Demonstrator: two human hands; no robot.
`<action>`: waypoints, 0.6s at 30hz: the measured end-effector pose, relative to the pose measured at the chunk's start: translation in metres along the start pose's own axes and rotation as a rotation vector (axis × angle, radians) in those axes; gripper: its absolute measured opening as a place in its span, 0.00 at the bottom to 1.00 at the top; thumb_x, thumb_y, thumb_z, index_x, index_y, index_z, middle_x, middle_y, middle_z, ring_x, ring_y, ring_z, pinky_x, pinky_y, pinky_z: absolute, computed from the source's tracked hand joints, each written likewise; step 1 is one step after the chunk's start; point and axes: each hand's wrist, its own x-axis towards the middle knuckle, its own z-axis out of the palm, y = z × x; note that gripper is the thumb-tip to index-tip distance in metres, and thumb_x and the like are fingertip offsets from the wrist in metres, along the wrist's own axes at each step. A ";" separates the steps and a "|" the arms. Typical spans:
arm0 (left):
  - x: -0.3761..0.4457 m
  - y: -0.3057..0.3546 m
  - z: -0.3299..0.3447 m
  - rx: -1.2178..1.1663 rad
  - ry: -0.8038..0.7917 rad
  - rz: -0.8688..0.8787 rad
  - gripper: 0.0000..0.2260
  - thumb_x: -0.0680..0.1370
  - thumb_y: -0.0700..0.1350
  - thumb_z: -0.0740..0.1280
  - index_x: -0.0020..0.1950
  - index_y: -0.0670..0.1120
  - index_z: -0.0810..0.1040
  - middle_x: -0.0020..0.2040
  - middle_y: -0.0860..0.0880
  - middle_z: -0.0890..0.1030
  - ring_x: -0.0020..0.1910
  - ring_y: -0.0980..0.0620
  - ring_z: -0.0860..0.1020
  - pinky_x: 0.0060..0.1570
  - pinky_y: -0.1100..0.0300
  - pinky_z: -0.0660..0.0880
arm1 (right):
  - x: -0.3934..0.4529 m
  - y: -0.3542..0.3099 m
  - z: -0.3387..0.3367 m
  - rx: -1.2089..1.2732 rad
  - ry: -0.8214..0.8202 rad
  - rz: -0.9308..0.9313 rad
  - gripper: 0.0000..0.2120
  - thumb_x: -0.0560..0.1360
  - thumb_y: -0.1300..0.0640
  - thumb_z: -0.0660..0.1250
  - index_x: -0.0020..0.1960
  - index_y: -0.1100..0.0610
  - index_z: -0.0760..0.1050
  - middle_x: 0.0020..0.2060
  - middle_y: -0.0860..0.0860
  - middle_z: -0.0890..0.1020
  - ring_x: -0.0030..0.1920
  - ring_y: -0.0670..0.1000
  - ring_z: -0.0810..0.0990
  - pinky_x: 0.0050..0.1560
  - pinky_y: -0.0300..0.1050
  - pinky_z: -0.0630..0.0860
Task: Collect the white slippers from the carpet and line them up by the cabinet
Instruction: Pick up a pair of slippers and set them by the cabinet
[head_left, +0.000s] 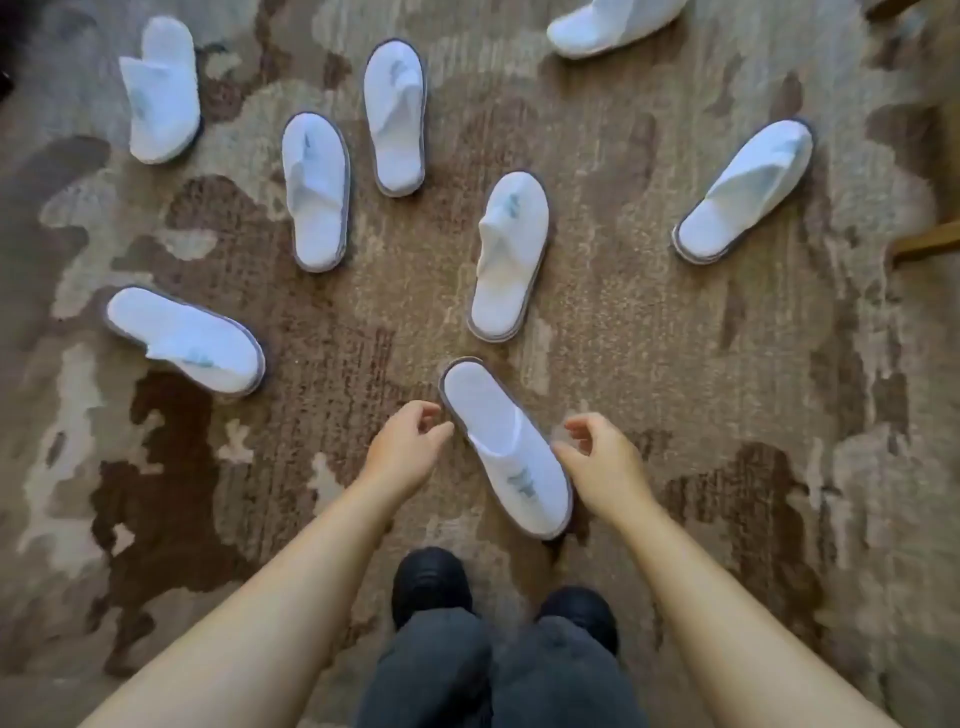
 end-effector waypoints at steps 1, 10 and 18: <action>0.018 -0.008 0.009 -0.014 0.006 0.009 0.17 0.76 0.48 0.61 0.64 0.45 0.69 0.66 0.45 0.73 0.63 0.47 0.72 0.53 0.59 0.65 | 0.021 0.010 0.013 -0.017 -0.001 -0.012 0.17 0.73 0.56 0.64 0.61 0.58 0.69 0.59 0.55 0.76 0.54 0.52 0.73 0.49 0.42 0.66; 0.150 -0.079 0.083 -0.175 0.037 0.051 0.20 0.74 0.46 0.65 0.64 0.44 0.67 0.62 0.47 0.72 0.54 0.54 0.70 0.52 0.59 0.66 | 0.165 0.073 0.102 -0.159 -0.023 -0.125 0.23 0.69 0.53 0.69 0.61 0.58 0.66 0.60 0.56 0.69 0.57 0.55 0.70 0.54 0.47 0.68; 0.152 -0.070 0.083 -0.420 -0.057 0.153 0.23 0.74 0.38 0.64 0.68 0.44 0.63 0.59 0.50 0.72 0.50 0.55 0.75 0.54 0.56 0.71 | 0.179 0.061 0.101 -0.024 -0.052 -0.131 0.10 0.68 0.57 0.70 0.46 0.56 0.71 0.34 0.45 0.72 0.41 0.51 0.73 0.36 0.45 0.67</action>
